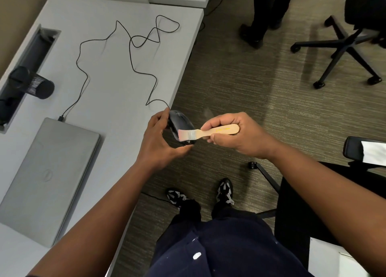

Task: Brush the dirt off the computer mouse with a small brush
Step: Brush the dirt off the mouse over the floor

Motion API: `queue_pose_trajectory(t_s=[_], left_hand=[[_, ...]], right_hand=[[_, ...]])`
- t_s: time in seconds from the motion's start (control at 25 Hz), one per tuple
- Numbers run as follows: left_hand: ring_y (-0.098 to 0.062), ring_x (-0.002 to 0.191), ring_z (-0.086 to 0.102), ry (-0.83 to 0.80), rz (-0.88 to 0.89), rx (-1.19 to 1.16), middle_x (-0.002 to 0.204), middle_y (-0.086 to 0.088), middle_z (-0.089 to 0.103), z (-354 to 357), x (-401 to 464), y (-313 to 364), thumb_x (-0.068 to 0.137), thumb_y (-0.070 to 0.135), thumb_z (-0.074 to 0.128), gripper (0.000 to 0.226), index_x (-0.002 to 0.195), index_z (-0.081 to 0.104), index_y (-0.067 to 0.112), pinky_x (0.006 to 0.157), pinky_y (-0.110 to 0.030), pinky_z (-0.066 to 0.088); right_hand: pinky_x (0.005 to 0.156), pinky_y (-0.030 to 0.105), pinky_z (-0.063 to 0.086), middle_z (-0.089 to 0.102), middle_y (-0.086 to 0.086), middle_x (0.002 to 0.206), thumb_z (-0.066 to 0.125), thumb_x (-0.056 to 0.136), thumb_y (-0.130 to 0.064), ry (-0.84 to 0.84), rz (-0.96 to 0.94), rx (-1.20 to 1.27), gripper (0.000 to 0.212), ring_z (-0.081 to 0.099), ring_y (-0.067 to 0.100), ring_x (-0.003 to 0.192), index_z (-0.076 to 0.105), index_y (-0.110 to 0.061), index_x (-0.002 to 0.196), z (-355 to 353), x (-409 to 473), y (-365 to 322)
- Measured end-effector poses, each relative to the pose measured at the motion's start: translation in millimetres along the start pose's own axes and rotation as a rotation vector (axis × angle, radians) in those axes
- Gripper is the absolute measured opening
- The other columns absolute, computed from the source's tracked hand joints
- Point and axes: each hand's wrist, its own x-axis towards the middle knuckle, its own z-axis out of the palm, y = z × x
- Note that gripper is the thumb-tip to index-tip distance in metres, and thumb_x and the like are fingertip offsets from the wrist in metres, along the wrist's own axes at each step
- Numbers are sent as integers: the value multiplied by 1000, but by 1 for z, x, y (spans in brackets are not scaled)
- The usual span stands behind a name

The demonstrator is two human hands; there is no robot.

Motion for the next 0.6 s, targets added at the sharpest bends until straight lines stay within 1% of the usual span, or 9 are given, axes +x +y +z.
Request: queue_pose_trajectory(t_s=[0.08,0.2,0.28,0.36,0.44,0.52,0.6], left_hand=[[-5,127,49,2,-2,4,156,3,40,1,0,0,67,43,98,122,165,29,19,94,-4,36],[-7,129,50,7,5,17,156,3,42,2,0,-1,66,45,98,121,164,32,19,96,-9,39],[-9,130,51,-1,2,8,155,4,42,2,0,-3,65,45,99,122,164,32,18,98,-12,41],[-9,129,52,-12,-3,0,154,4,42,2,0,-5,64,46,99,124,164,31,18,100,-15,44],[-10,129,52,-18,-12,-4,154,5,42,2,0,-6,64,49,98,125,165,31,19,104,-22,49],[-10,129,52,-25,-30,-16,152,8,41,2,0,-6,63,51,98,126,165,30,20,106,-27,51],[-10,128,52,-39,-34,-32,151,9,41,1,-1,-7,63,51,98,126,165,30,21,107,-29,53]], right_hand=[[54,20,42,76,14,87,68,93,2,-15,23,-30,24,55,18,67,78,-14,108,-1,0,2],[51,21,38,66,13,75,69,91,1,-40,27,-86,25,48,11,57,80,-18,103,-3,0,6],[51,21,38,63,1,69,68,91,2,-39,40,-127,28,48,7,55,80,-21,101,-6,1,6],[51,21,39,63,-6,68,68,90,2,-35,50,-176,29,48,6,55,80,-22,101,-9,2,4],[52,23,40,64,-9,68,67,89,2,-36,64,-227,30,50,7,56,80,-23,101,-13,2,3],[53,24,41,65,-9,68,67,88,0,-28,80,-280,31,51,8,56,80,-26,101,-16,2,4],[54,26,43,70,-5,71,67,87,-1,4,77,-347,33,52,9,57,80,-29,99,-20,1,4]])
